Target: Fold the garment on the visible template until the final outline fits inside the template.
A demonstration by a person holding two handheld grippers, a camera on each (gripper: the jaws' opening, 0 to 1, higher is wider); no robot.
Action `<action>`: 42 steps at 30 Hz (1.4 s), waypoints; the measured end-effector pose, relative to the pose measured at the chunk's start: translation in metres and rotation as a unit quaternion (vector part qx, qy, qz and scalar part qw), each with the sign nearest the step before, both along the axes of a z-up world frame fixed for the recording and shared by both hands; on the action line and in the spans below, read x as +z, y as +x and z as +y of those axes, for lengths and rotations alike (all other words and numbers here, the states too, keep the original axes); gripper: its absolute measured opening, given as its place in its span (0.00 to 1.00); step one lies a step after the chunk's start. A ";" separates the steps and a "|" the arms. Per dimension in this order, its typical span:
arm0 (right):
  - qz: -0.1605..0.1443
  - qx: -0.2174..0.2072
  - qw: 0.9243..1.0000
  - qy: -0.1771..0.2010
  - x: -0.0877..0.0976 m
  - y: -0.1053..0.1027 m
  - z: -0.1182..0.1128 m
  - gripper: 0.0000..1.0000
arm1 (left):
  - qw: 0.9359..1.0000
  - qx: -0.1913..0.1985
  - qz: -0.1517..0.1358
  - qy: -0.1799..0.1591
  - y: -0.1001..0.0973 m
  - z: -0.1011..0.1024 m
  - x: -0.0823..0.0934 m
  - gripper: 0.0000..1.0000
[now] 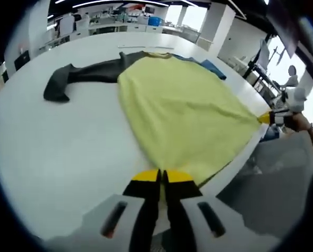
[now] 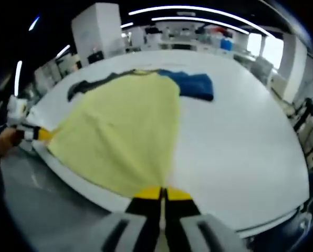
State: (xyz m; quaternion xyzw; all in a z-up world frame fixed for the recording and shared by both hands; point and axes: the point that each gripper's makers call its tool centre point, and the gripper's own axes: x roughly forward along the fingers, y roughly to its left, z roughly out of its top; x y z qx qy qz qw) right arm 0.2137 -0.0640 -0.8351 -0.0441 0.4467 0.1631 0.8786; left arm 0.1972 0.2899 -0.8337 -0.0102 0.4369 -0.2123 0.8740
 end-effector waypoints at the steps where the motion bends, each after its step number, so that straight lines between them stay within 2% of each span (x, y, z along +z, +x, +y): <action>1: 0.000 -0.001 1.000 -0.001 0.001 0.000 0.000 0.00 | 1.000 -0.003 0.000 0.006 -0.001 0.002 0.000 0.01; 11: 0.006 0.007 1.000 -0.004 -0.003 -0.001 -0.003 0.00 | 1.000 0.008 0.009 0.010 -0.008 0.020 -0.003 0.07; 14: 0.008 0.012 1.000 -0.006 -0.006 -0.001 -0.002 0.00 | 1.000 0.002 0.015 0.000 -0.012 0.012 -0.004 0.09; 17: 0.011 0.008 1.000 -0.003 -0.009 -0.002 -0.003 0.00 | 1.000 -0.017 0.019 0.017 -0.013 0.007 -0.008 0.09; 21: 0.011 0.007 1.000 -0.005 -0.010 -0.002 -0.003 0.00 | 0.999 -0.020 0.018 0.017 -0.010 0.005 -0.010 0.10; 25: 0.012 0.006 1.000 -0.003 -0.013 -0.001 -0.004 0.00 | 0.999 -0.030 0.017 0.037 -0.011 0.004 -0.011 0.09; 27: 0.013 0.008 1.000 -0.003 -0.012 -0.001 -0.003 0.00 | 0.998 -0.037 0.030 0.035 -0.015 0.001 -0.014 0.02; 28: 0.014 0.008 1.000 -0.003 -0.012 -0.001 -0.003 0.00 | 0.999 -0.024 0.026 0.029 -0.013 0.001 -0.013 0.02; 34: 0.014 0.009 1.000 -0.002 -0.012 0.000 -0.004 0.00 | 0.999 -0.017 0.031 0.034 -0.016 0.011 -0.010 0.00; 36: 0.017 0.008 1.000 0.003 -0.011 0.000 -0.005 0.00 | 0.999 -0.008 0.021 0.025 -0.016 0.010 -0.005 0.00; 38: 0.018 0.008 1.000 0.006 -0.009 0.000 -0.005 0.00 | 0.999 -0.011 0.018 0.029 -0.016 0.010 -0.002 0.00; 42: 0.023 0.010 1.000 0.013 -0.010 -0.001 -0.006 0.00 | 0.999 -0.005 0.022 0.027 -0.017 0.007 0.000 0.00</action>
